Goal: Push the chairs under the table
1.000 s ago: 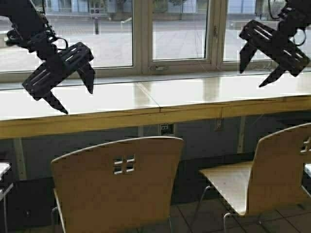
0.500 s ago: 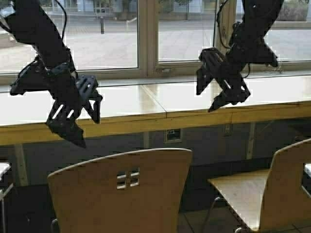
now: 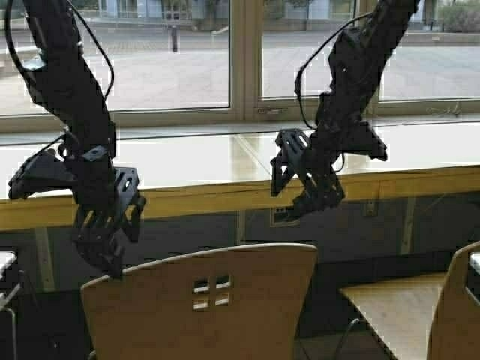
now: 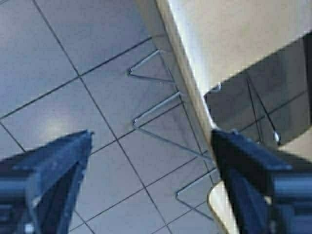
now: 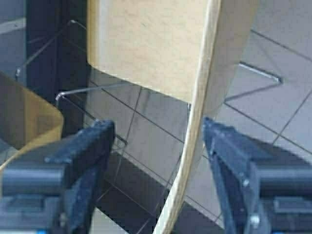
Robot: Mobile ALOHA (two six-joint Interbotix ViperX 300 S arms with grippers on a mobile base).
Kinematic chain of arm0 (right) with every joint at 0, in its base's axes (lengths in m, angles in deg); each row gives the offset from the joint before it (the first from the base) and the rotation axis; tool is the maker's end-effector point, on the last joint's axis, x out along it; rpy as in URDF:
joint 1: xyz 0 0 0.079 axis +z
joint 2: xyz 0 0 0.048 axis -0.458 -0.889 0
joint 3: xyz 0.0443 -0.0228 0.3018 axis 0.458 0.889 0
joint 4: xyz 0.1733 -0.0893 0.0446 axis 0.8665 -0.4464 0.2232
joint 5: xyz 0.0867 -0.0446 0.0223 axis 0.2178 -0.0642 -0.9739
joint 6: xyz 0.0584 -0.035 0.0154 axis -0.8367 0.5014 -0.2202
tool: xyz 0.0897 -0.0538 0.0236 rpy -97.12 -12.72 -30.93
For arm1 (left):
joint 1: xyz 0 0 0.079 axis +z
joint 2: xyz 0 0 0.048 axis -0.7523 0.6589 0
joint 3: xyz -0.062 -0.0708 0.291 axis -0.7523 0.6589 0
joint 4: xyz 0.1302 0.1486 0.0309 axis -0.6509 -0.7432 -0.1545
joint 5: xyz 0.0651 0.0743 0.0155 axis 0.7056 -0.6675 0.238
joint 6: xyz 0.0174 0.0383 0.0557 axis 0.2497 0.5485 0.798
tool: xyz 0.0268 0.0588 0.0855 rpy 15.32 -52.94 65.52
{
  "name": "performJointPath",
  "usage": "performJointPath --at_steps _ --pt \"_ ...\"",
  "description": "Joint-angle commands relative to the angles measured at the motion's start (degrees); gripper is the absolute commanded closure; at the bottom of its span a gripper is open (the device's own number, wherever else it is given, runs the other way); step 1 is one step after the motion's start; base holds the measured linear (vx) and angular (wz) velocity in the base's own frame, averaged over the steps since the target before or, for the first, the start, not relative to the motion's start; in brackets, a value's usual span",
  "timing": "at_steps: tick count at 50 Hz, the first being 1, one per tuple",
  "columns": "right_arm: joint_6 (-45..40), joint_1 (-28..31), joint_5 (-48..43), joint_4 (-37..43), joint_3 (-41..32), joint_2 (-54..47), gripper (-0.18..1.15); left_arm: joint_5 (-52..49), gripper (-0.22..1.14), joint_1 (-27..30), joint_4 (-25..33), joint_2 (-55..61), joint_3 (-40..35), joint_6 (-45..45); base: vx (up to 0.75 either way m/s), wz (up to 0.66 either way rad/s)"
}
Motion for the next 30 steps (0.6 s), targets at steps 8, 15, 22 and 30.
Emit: performJointPath --at_steps 8,15,22,30 --pt "0.1 -0.3 1.5 0.6 -5.0 -5.3 0.06 1.0 -0.10 -0.3 3.2 4.3 -4.3 -0.1 0.05 0.06" --pt "0.1 -0.3 2.6 0.7 -7.4 -8.3 0.06 1.0 -0.10 -0.3 4.1 7.0 -7.2 -0.2 0.04 0.04" --pt "0.1 -0.3 3.8 1.0 -8.4 -10.5 0.06 1.0 -0.10 -0.3 4.2 9.2 -9.2 -0.3 0.03 0.03" --pt "0.2 -0.3 4.7 1.2 -9.8 -12.7 0.06 1.0 -0.10 -0.3 4.3 11.4 -10.9 -0.3 0.02 -0.02"
